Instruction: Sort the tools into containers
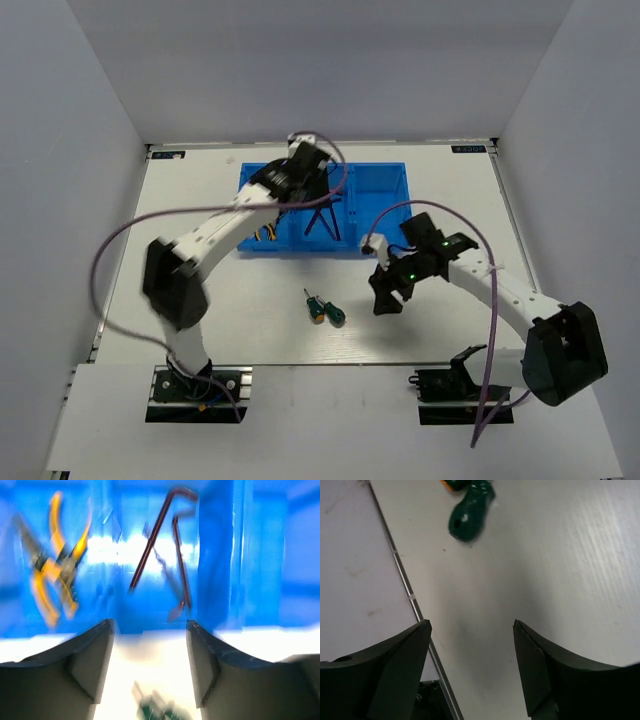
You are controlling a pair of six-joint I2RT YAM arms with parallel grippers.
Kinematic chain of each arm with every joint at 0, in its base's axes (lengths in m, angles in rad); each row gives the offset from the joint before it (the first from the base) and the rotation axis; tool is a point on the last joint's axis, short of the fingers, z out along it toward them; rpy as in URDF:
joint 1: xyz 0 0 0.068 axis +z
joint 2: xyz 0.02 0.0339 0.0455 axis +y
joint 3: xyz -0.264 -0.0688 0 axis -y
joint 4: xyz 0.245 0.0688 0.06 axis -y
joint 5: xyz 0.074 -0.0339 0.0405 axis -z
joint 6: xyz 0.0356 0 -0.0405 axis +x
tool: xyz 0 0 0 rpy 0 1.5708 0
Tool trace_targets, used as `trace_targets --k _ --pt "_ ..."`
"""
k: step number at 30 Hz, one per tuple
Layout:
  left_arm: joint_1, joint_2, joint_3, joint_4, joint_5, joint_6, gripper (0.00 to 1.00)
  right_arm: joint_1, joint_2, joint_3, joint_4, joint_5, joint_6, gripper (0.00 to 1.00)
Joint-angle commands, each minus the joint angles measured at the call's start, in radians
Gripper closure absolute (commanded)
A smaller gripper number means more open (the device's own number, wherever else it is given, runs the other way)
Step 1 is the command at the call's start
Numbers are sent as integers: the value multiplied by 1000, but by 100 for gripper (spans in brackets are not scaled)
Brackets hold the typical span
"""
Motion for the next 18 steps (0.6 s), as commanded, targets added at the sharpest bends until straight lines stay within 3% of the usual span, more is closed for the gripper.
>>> trace_targets --k 1,3,6,12,18 --pt "-20 -371 -319 30 47 -87 15 126 54 30 88 73 59 26" --pt "-20 -490 -508 21 58 -141 13 200 98 37 108 112 108 26" --pt "-31 -668 -667 -6 67 -225 13 296 155 37 163 222 174 26" --pt "-40 -811 -752 -69 47 -299 13 427 270 108 217 387 285 26" --pt "-49 -793 -772 -88 84 -329 13 514 390 191 242 520 351 26"
